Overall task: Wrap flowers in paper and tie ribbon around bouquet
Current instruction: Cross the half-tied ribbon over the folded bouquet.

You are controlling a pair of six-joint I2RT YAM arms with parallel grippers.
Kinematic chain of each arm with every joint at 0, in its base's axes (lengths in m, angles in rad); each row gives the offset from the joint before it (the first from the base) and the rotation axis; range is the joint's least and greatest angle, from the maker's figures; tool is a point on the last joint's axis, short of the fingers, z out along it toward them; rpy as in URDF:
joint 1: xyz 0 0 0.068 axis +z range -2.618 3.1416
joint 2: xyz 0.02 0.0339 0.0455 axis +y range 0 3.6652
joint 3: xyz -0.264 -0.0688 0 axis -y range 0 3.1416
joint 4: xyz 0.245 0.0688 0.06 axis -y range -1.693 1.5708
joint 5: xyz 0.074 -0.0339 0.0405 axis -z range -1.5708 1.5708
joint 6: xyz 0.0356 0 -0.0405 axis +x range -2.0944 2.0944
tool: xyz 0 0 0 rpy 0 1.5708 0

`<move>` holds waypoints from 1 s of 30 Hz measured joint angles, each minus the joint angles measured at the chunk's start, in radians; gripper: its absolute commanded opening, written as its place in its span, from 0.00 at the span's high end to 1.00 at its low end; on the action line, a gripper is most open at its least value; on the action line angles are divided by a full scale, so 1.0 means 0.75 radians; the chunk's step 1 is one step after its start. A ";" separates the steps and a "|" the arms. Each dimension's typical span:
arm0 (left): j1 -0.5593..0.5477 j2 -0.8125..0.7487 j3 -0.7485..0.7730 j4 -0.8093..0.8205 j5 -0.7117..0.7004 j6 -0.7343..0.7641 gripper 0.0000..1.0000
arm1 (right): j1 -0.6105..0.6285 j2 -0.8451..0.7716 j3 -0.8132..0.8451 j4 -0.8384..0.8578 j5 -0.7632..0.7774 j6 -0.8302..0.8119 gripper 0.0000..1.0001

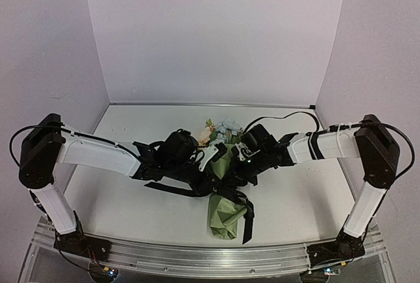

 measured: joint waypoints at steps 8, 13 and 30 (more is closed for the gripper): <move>0.006 0.014 -0.001 0.030 0.010 -0.001 1.00 | 0.000 0.004 -0.007 0.068 -0.037 0.001 1.00; 0.007 0.027 -0.010 0.069 -0.020 -0.015 1.00 | 0.000 0.003 -0.050 0.124 -0.058 -0.003 1.00; 0.015 -0.066 -0.103 0.142 -0.165 -0.054 1.00 | 0.000 -0.106 -0.160 0.148 -0.038 -0.044 1.00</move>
